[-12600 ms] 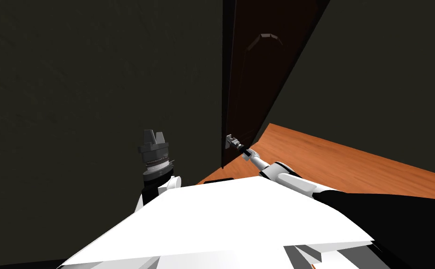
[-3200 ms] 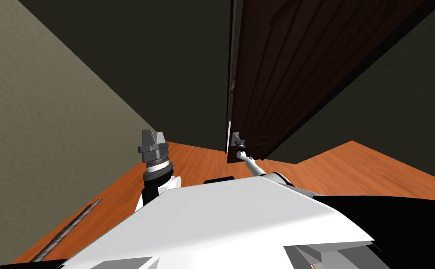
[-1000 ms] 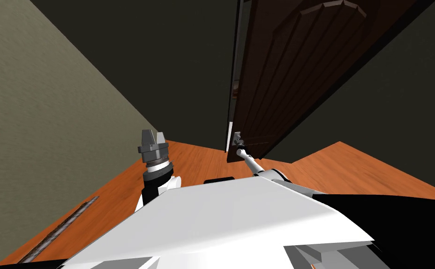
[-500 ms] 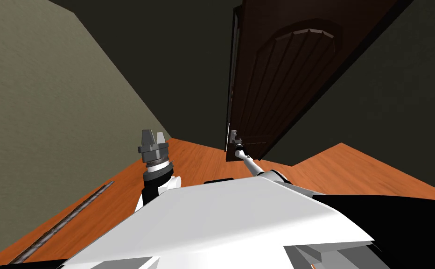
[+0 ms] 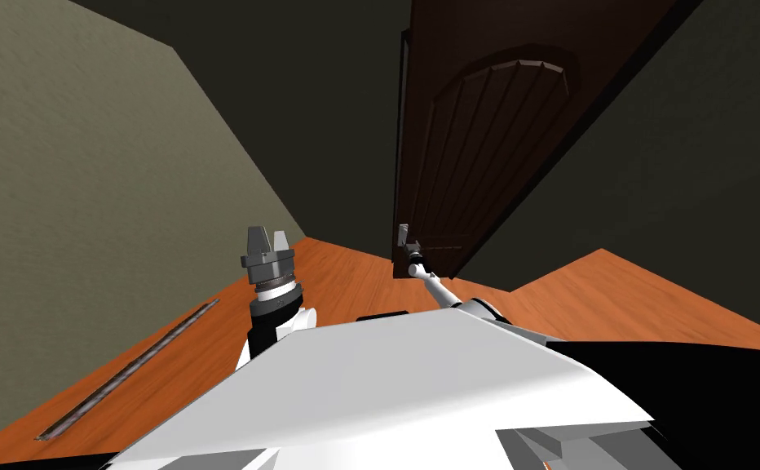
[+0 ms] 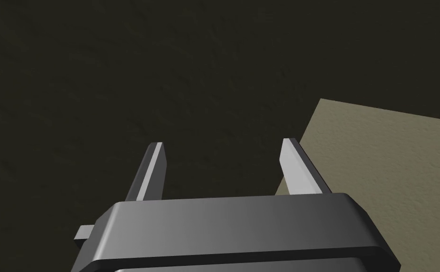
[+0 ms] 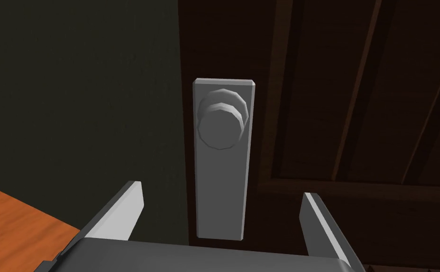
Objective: Pull the door open
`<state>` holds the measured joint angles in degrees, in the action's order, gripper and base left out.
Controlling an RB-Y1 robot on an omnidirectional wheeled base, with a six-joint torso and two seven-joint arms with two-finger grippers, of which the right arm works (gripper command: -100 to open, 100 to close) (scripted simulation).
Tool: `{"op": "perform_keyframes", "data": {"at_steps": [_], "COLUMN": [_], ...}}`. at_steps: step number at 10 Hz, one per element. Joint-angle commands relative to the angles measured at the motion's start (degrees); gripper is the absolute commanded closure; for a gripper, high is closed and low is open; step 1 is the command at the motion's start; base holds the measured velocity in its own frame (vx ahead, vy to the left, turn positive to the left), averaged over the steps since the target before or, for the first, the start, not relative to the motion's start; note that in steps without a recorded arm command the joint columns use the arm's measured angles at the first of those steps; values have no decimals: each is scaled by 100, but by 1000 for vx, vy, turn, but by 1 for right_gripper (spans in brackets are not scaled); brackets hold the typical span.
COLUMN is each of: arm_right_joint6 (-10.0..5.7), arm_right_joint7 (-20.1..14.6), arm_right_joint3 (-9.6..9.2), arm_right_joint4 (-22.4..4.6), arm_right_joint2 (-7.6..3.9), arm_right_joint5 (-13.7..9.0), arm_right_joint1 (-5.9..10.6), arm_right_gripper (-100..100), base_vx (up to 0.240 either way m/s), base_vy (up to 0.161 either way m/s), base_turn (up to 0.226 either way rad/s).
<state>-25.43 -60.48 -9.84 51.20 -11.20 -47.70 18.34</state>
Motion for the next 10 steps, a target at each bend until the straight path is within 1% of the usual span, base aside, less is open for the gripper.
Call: {"op": "perform_keyframes", "data": {"at_steps": [1,2,3,4,5,6,7,8,9,10], "arm_right_joint6": [-26,-35,-55,-55,-76,-96,-113,-124,-79,-79], "arm_right_joint7": [-175,-236,-371,-371,-514,-648,-762,-843,-742,-742], "arm_right_joint3": [41,56,88,88,122,154,181,200,212,212], "arm_right_joint4": [-27,-37,-58,-58,-81,-102,-120,-133,-74,-74], "arm_right_joint2": [-214,-289,-456,-456,-630,-796,-936,-1034,-961,-961], "arm_right_joint5": [-40,-54,-84,-84,-117,-147,-173,-191,-188,-188], "arm_right_joint1": [-58,-78,-123,-123,-171,-216,-254,-280,-274,-274], "arm_right_gripper": [-100,-100,-100,-100,-100,-100,-100,-100,-100,100], "base_vx": [95,158,185,138,128,185,191,161,68,-8], "base_vy": [20,72,78,31,32,41,3,10,6,-5], "base_turn": [184,175,182,63,134,240,188,141,21,-30]}}
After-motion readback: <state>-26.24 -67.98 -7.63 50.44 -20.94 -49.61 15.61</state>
